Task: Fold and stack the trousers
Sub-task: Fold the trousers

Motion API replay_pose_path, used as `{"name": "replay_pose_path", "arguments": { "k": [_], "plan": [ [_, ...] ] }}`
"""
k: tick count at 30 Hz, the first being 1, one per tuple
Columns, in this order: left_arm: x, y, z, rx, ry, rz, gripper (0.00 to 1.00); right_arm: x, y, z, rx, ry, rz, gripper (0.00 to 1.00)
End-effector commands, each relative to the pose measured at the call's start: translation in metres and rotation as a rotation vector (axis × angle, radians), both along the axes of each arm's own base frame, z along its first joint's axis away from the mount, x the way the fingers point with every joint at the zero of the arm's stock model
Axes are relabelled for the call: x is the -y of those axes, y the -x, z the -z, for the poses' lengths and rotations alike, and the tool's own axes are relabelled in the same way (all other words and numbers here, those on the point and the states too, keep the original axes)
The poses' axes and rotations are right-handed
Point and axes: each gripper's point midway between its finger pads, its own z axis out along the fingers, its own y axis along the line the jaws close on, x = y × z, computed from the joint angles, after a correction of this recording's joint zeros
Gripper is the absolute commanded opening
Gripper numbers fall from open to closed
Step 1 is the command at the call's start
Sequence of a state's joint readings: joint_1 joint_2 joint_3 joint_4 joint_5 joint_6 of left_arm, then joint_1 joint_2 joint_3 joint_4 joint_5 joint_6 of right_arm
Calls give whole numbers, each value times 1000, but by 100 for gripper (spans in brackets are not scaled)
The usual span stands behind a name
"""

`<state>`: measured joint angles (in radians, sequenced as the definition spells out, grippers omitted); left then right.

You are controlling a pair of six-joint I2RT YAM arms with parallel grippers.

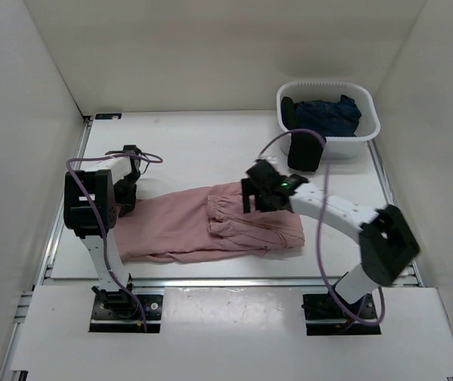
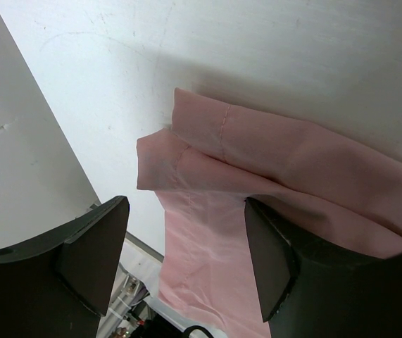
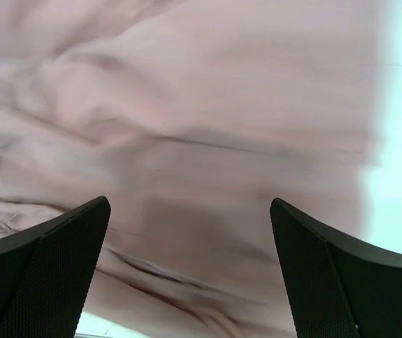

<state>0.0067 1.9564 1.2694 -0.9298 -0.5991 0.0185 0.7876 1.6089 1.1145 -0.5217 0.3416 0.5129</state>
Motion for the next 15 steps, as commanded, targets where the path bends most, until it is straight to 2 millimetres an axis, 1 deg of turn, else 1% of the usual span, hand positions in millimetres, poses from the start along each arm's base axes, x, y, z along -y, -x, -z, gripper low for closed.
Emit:
{"name": "replay_pose_path", "arguments": {
  "k": [1, 2, 3, 4, 5, 6, 7, 8, 9, 10, 11, 13, 14, 15],
  "plan": [
    [7, -6, 0, 70, 57, -21, 79, 48, -10, -38, 87, -99, 205, 99],
    [7, -6, 0, 70, 57, -21, 79, 61, -10, -36, 84, -100, 243, 99],
    [7, -4, -1, 61, 57, -21, 79, 80, -14, -31, 70, -107, 306, 99],
    [7, -4, -1, 61, 57, -21, 79, 87, -11, -20, 47, -127, 321, 99],
    [7, -4, -1, 61, 57, -21, 79, 88, -11, -13, 21, -160, 308, 99],
    [7, -4, -1, 61, 57, -21, 79, 95, -16, -10, 0, -197, 300, 99],
    [7, -7, -3, 72, 57, -21, 79, 83, -11, 5, -77, -263, 251, 99],
    [7, -7, 0, 61, 57, -21, 79, 82, -13, 8, -98, -290, 239, 99],
    [7, -8, -2, 64, 57, -21, 79, 84, -14, 15, -121, -305, 223, 99],
    [7, -8, -2, 64, 57, -21, 79, 76, -13, 25, -142, -329, 190, 99],
    [7, -11, -4, 73, 57, -21, 79, 74, -13, 26, -156, -352, 184, 99],
    [7, -11, -4, 74, 57, -21, 79, 77, -4, 42, -213, -345, 195, 99],
    [7, -11, -4, 74, 57, -21, 80, 82, -1, 51, -234, -344, 223, 93],
    [7, -11, -4, 74, 57, -21, 80, 81, 5, 58, -268, -345, 236, 85]
  ]
}}
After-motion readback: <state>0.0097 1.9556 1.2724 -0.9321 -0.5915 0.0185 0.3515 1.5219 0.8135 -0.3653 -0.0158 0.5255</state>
